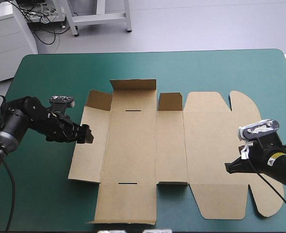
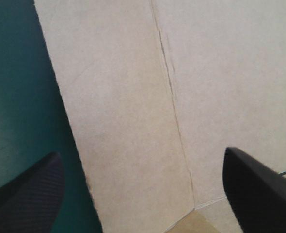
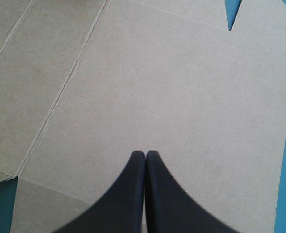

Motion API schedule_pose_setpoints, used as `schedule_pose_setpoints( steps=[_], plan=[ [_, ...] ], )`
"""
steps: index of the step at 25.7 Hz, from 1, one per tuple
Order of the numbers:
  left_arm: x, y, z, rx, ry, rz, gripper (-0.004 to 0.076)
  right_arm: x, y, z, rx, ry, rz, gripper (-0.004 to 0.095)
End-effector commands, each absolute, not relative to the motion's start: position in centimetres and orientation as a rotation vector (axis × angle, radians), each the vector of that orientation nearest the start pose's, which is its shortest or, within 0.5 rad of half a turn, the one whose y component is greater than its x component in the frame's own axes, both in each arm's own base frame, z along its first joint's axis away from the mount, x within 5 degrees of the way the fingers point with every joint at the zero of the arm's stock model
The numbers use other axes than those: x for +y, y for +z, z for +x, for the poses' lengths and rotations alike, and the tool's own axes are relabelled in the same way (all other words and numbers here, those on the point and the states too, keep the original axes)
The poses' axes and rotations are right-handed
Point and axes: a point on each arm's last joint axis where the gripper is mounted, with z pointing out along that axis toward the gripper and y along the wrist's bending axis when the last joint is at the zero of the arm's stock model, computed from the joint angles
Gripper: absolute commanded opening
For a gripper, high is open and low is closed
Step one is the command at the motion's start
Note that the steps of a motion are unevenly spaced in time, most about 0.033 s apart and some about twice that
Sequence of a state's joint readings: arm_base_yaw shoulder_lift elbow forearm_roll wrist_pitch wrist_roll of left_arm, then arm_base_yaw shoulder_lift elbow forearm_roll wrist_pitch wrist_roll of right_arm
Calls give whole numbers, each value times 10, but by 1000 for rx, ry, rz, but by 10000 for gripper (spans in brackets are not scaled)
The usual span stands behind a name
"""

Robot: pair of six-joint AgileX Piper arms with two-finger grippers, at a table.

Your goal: Fold the box

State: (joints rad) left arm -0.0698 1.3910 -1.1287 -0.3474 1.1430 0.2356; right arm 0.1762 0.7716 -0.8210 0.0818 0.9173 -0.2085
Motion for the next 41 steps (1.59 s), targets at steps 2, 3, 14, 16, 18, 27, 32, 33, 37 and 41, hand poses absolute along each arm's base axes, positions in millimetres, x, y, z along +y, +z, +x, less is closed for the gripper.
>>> schedule_pose_setpoints(
  steps=[2, 3, 14, 16, 18, 27, 32, 33, 37, 41],
  plan=[
    [-39, 312, 261, 2793, -433, 226, 634, 29, 351, 133, 2229, 76, -415, -23],
    [-35, 312, 262, 2799, -438, 204, 634, 29, 351, 133, 2228, 75, -419, -23],
    [1, 311, 259, 2726, -658, 249, 631, 29, 351, 133, 2223, 68, -442, -23],
    [7, 307, 257, 2730, -662, 252, 631, 29, 351, 133, 2223, 68, -442, -23],
    [14, 301, 256, 2739, -663, 220, 631, 29, 351, 133, 2219, 67, -441, -24],
    [8, 252, 262, 2753, -900, 248, 631, 29, 352, 134, 2216, 65, -444, -23],
    [10, 244, 264, 2749, -859, 199, 631, 30, 352, 133, 2217, 74, -442, -23],
    [10, 240, 264, 2759, -865, 191, 631, 30, 352, 133, 2217, 74, -442, -23],
    [9, 228, 266, 2782, -924, 150, 631, 30, 352, 133, 2217, 82, -440, -23],
    [6, 222, 270, 2769, -1004, 144, 631, 30, 351, 133, 2220, 87, -439, -23]
  ],
)
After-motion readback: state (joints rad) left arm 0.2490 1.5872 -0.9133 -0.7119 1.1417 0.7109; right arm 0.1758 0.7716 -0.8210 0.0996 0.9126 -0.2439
